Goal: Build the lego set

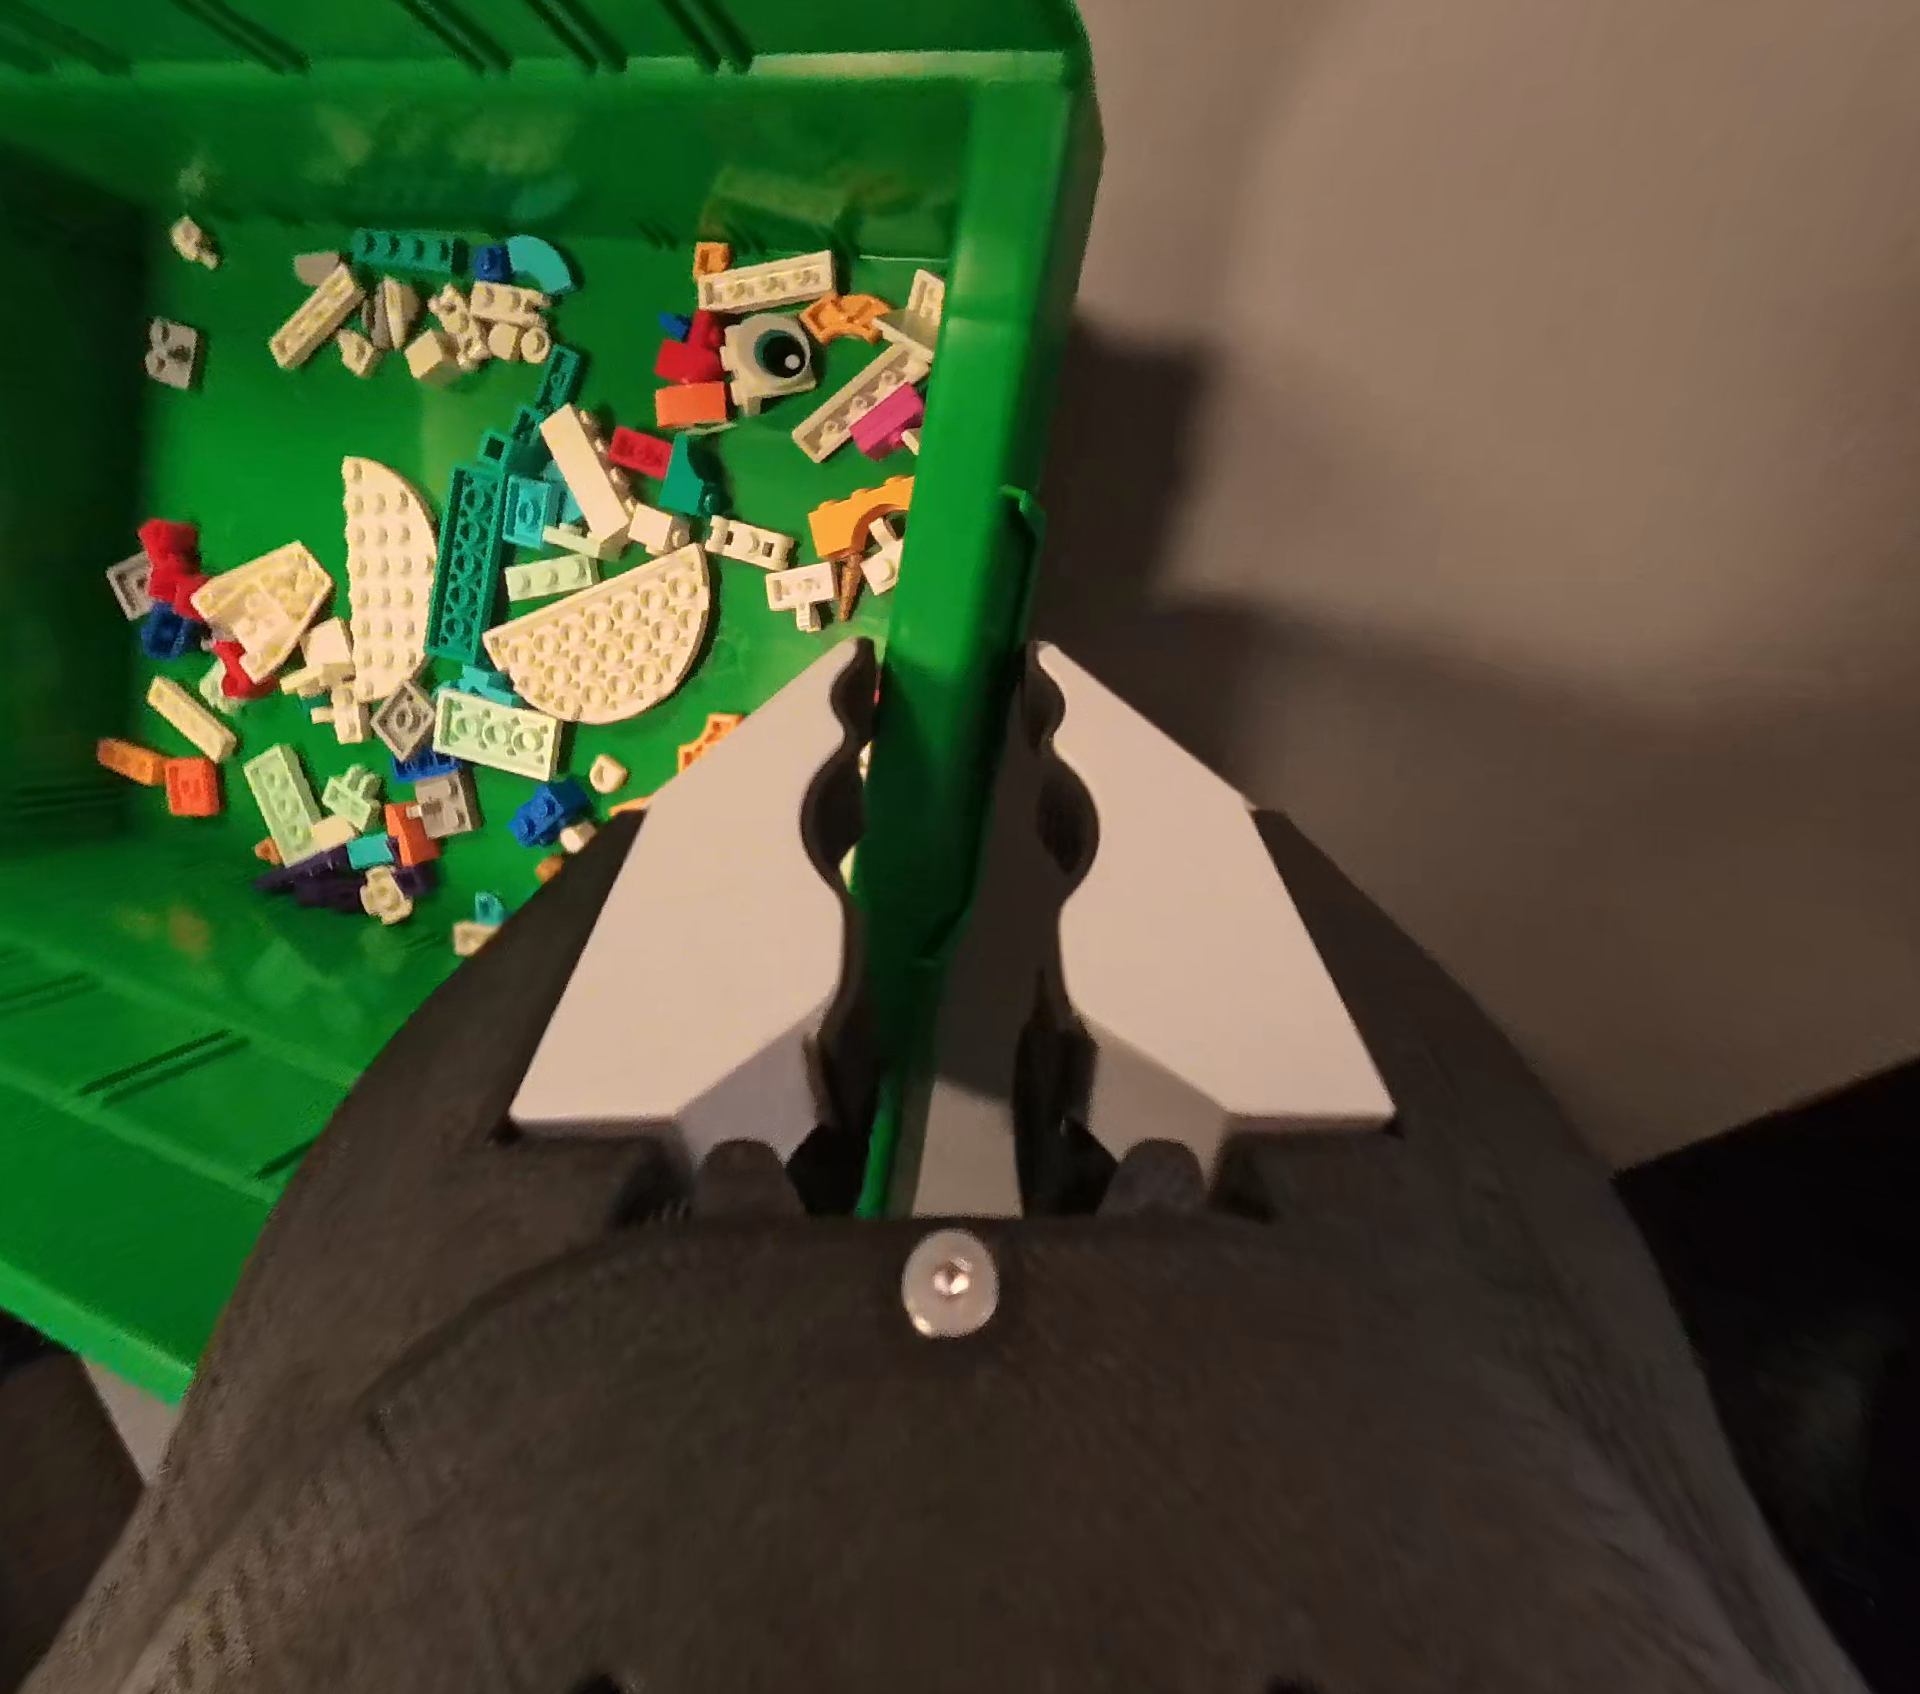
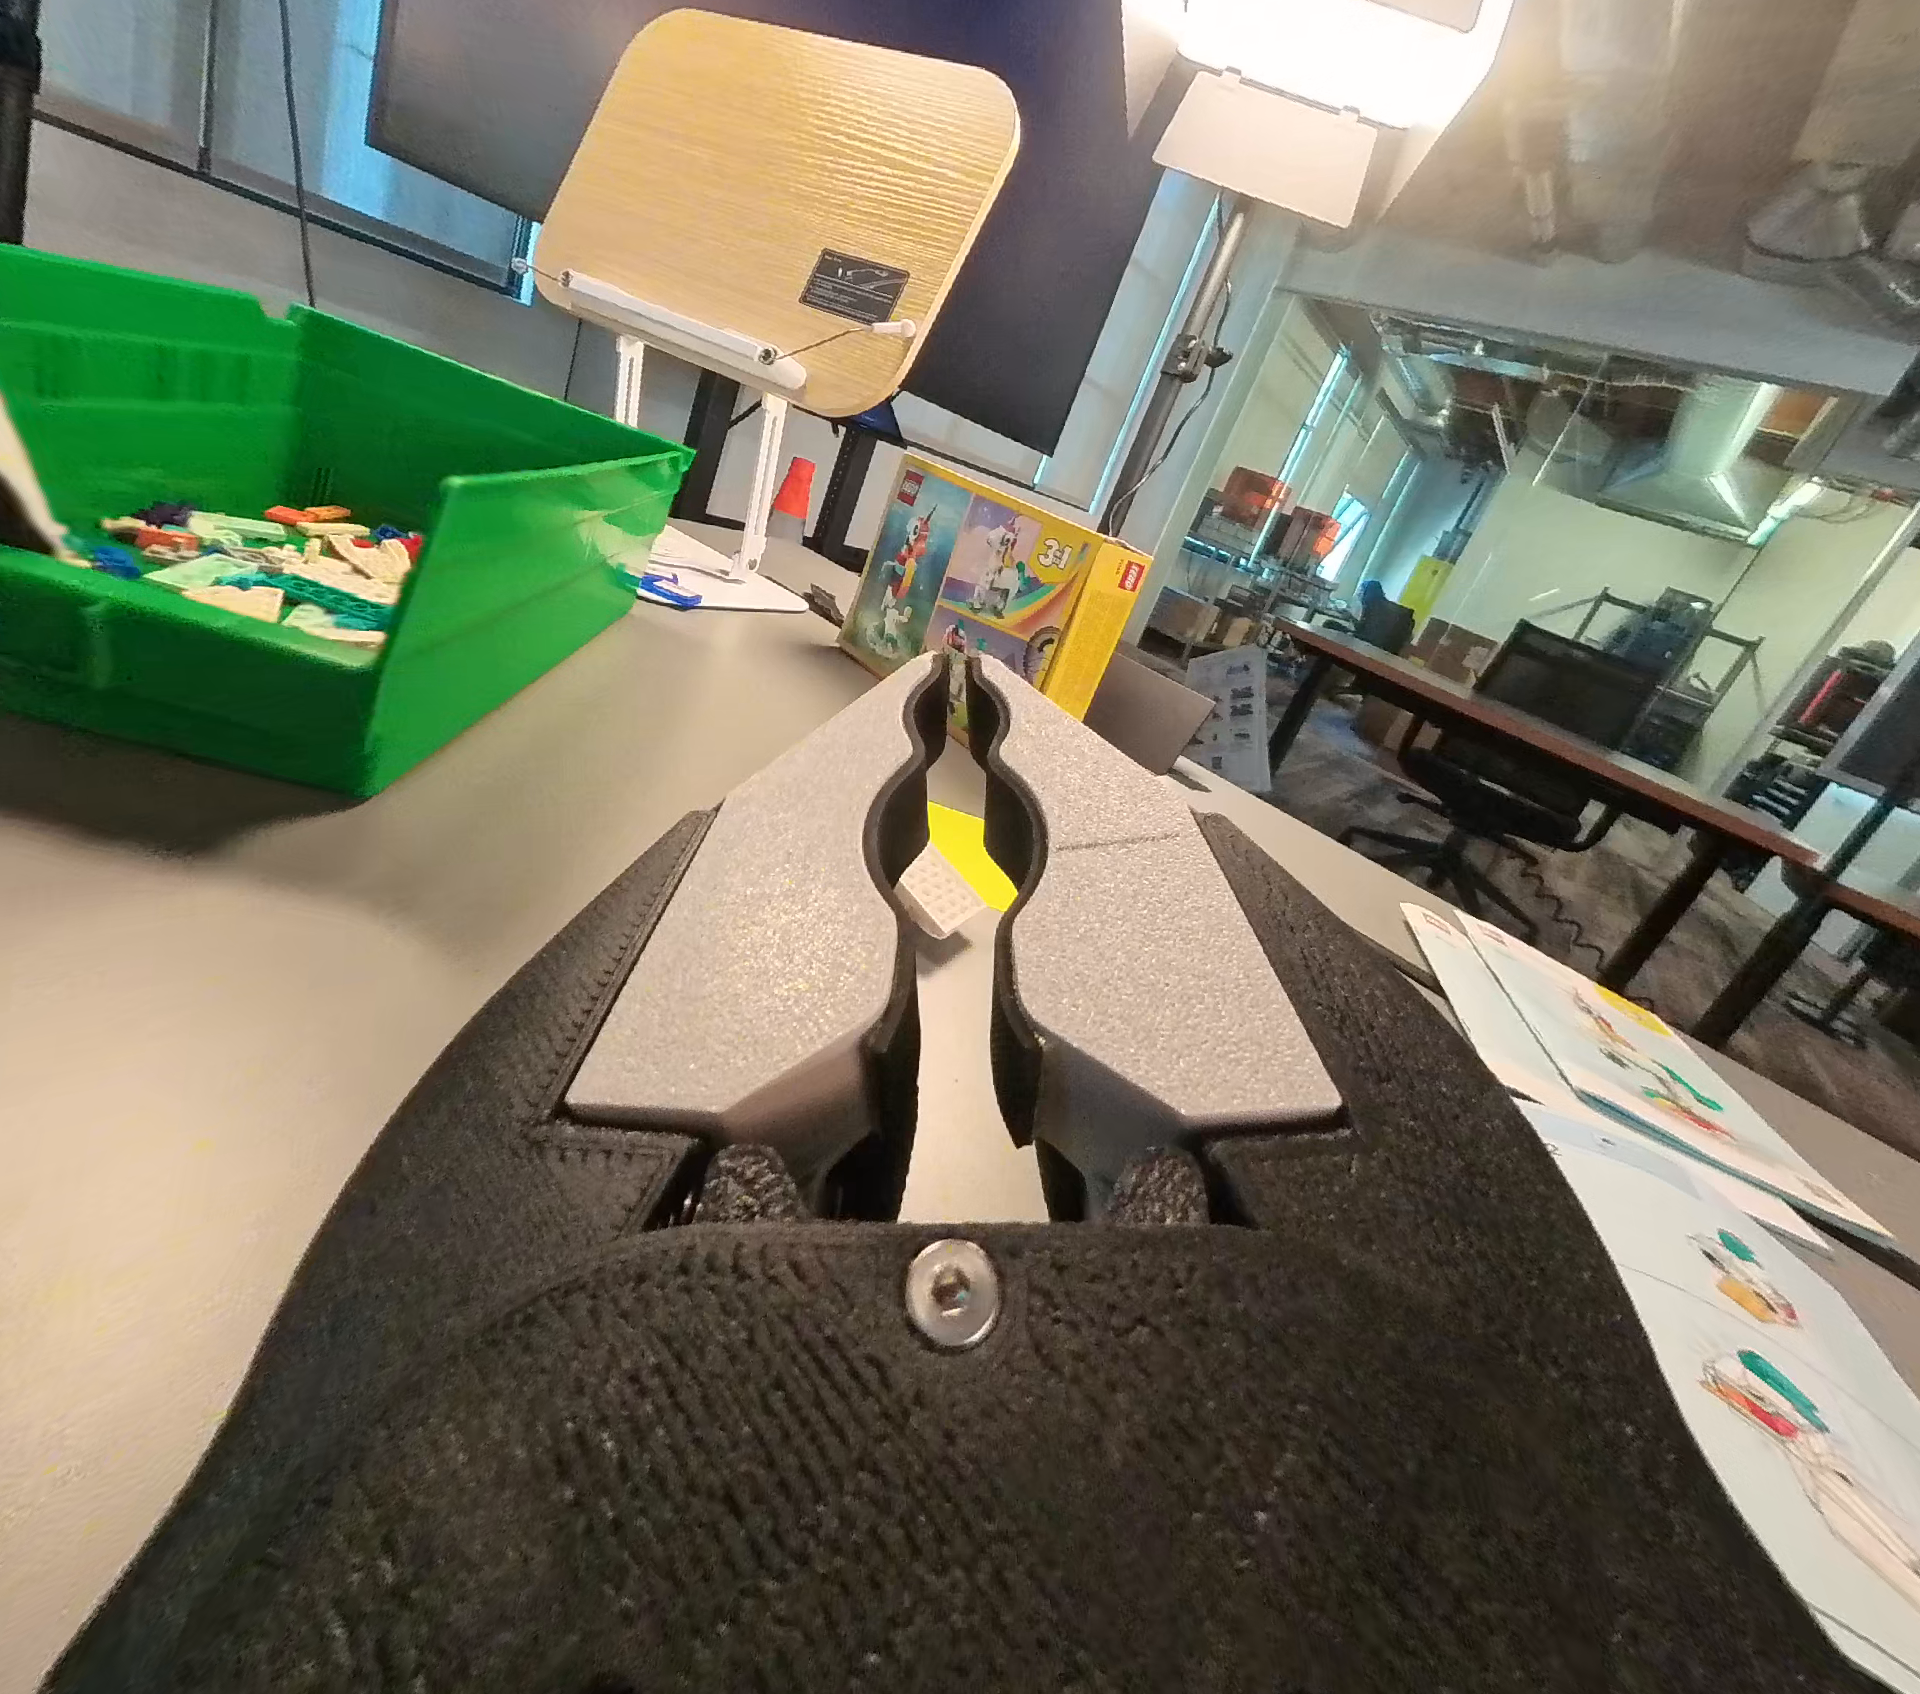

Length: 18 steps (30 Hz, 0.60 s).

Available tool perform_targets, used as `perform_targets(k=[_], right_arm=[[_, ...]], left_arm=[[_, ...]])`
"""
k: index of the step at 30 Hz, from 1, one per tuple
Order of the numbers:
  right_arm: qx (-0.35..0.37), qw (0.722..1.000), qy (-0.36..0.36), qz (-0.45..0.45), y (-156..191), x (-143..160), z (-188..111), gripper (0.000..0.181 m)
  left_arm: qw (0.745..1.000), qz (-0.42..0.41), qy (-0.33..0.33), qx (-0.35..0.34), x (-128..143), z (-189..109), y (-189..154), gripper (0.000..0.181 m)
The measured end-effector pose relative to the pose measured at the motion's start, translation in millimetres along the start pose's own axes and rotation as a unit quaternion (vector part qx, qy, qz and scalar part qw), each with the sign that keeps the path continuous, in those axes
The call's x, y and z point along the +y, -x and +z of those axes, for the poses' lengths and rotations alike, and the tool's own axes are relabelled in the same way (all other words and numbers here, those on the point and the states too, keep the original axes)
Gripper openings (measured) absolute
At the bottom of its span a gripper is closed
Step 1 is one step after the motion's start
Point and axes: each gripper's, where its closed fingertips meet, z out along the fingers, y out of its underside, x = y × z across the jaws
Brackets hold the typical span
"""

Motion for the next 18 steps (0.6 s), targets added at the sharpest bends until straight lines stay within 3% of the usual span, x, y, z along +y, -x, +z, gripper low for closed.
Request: perform_targets(k=[10,18], right_arm=[[0.002,1.0,-0.001,0.002,-1,0,0,0.0],[0.001,1.0,-0.001,0.001,-1,0,0,0.0]], left_arm=[[0.985,0.125,-0.008,0.12,55,-51,-64,0.024],[0.986,0.09,0.018,0.138,98,-74,-65,0.026]])
